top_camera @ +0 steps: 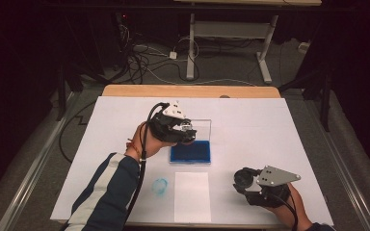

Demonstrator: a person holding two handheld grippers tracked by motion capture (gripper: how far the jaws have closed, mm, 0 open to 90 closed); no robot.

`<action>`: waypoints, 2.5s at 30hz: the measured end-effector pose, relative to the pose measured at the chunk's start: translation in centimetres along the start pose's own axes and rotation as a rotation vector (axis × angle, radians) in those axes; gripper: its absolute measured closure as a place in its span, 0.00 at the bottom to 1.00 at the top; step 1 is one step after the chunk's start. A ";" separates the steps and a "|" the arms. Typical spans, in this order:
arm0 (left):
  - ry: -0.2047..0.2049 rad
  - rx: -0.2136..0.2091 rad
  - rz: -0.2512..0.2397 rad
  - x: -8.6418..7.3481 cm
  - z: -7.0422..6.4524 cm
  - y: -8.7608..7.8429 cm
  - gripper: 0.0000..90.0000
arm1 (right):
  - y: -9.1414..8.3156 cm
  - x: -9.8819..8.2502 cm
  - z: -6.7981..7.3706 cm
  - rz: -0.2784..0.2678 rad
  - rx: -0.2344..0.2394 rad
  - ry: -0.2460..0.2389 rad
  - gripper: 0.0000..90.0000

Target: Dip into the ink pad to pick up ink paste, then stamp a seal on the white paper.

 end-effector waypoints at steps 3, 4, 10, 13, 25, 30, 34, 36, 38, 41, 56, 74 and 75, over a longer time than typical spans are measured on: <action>0.001 -0.003 0.010 -0.4 -0.1 0.2 0.60 | 0.0 0.0 0.0 0.001 0.001 0.001 0.42; -0.007 -0.009 0.010 -0.6 -0.2 0.2 0.60 | 0.0 0.0 0.0 0.002 0.001 0.001 0.42; -0.002 0.007 0.017 -1.6 -0.3 0.2 0.60 | 0.0 0.0 0.0 0.002 0.004 -0.001 0.42; -0.008 0.001 0.001 -2.0 -0.5 0.0 0.60 | 0.0 0.0 0.1 0.001 0.010 -0.009 0.42; 0.002 -0.023 -0.023 -2.7 -1.6 -0.4 0.60 | 0.4 0.4 -0.1 -0.006 0.022 -0.017 0.42; 0.037 -0.042 -0.017 -2.9 -2.7 -0.3 0.60 | 0.4 0.4 -0.1 -0.006 0.023 -0.017 0.42; 0.032 -0.047 -0.033 -3.0 -3.0 -0.4 0.60 | 0.5 0.4 0.0 -0.002 0.026 -0.014 0.42; 0.037 -0.047 -0.037 -3.1 -3.2 -0.5 0.60 | 0.5 0.4 0.0 -0.003 0.028 -0.015 0.42; 0.048 -0.043 -0.041 -3.2 -3.4 -0.6 0.60 | 0.6 0.2 0.0 0.001 0.030 -0.014 0.42; 0.057 -0.039 -0.044 -3.4 -3.7 -0.8 0.60 | 0.6 0.2 -0.1 0.001 0.031 -0.013 0.42; 0.096 -0.064 -0.073 -4.1 -5.6 -1.3 0.60 | 0.9 0.2 0.1 0.006 0.044 -0.019 0.42; 0.141 -0.111 -0.078 -4.2 -7.7 -1.3 0.60 | 0.9 0.0 0.4 0.015 0.052 -0.025 0.42; 0.145 -0.113 -0.079 -4.3 -7.8 -1.3 0.60 | 0.9 0.0 0.3 0.014 0.050 -0.024 0.42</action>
Point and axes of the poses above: each handheld gripper's, and its own axes: y roughly forward along the jaws, x roughly out of its top, z roughly to its left, the point moved 7 cm from there along y, roughly forward along the jaws, and after that the axes turned 8 degrees about z, right-handed, at the moved point
